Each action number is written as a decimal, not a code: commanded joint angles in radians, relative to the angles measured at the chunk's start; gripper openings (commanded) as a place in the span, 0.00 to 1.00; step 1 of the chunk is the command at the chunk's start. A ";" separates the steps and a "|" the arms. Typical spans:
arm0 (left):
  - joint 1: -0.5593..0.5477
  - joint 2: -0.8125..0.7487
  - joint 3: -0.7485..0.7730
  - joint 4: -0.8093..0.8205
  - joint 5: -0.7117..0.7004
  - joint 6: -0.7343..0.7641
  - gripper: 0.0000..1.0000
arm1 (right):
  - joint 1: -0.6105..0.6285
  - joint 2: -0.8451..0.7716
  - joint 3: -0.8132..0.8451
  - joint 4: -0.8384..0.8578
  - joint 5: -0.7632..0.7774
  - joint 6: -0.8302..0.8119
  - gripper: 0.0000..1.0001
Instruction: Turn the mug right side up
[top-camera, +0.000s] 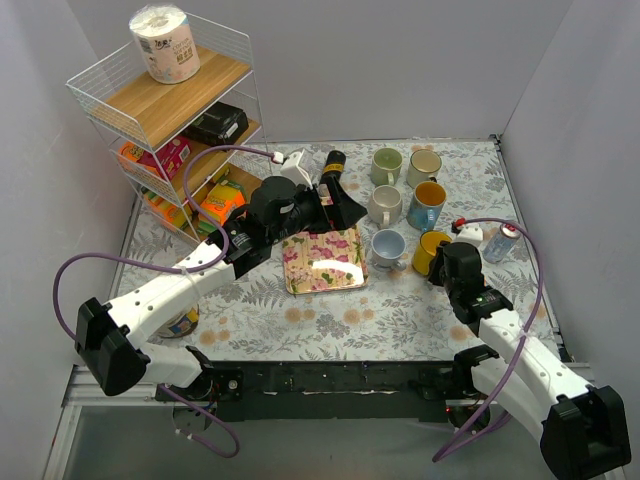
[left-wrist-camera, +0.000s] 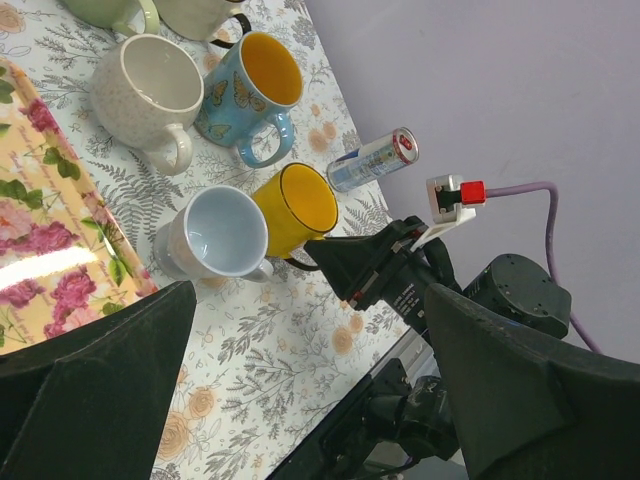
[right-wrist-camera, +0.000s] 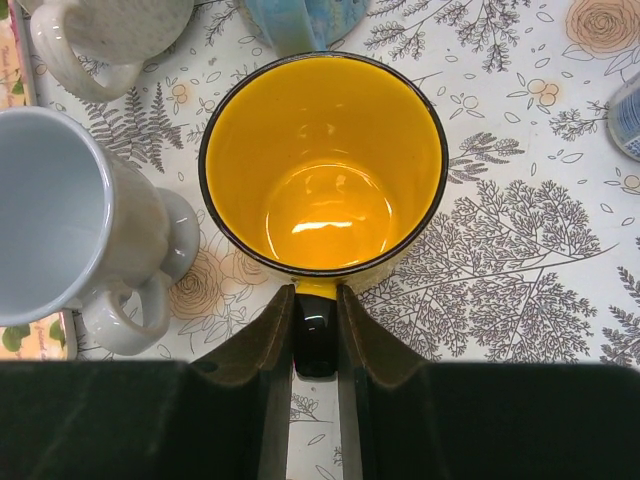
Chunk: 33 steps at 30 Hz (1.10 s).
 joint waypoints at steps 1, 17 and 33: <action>0.004 -0.042 -0.004 -0.012 -0.014 0.004 0.98 | -0.003 -0.032 0.002 0.062 0.035 -0.020 0.19; 0.004 -0.016 0.110 -0.217 -0.113 -0.016 0.98 | -0.003 -0.051 0.434 -0.407 0.036 0.063 0.76; 0.004 -0.270 0.312 -0.719 -0.276 -0.004 0.98 | -0.003 0.041 1.289 -0.731 0.133 0.101 0.82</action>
